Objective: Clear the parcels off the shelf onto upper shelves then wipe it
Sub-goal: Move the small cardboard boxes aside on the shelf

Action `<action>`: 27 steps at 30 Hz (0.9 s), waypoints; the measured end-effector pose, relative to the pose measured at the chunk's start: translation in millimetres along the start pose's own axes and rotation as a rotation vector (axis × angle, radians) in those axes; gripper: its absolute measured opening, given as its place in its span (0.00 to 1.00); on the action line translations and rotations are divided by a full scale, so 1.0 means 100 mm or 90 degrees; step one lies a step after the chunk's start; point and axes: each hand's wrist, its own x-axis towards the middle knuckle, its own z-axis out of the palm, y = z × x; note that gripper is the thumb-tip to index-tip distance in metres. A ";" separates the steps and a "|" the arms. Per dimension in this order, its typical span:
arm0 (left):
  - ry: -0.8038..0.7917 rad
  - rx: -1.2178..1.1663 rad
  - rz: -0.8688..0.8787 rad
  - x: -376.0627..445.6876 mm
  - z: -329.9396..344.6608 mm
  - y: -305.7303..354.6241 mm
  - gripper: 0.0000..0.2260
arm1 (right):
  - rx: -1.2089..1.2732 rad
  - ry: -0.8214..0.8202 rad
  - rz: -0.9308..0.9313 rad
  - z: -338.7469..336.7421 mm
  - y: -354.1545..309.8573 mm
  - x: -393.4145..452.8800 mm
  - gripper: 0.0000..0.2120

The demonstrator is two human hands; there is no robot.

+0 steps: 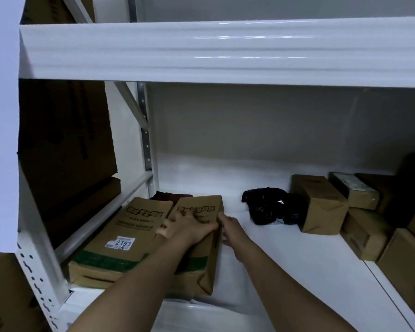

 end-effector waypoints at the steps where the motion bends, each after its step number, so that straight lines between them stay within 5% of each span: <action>1: -0.003 0.009 -0.004 0.02 0.03 0.00 0.42 | -0.005 0.002 0.002 -0.02 0.02 -0.02 0.24; 9: 0.030 0.044 -0.026 0.06 0.21 -0.05 0.44 | -0.103 -0.016 -0.024 0.01 0.33 0.24 0.38; 19: 0.076 0.116 -0.020 0.05 0.30 -0.08 0.41 | -0.330 -0.054 -0.015 0.05 0.19 0.20 0.26; 27: 0.095 0.171 -0.015 0.07 0.35 -0.10 0.42 | -0.364 -0.079 -0.012 0.03 0.19 0.28 0.21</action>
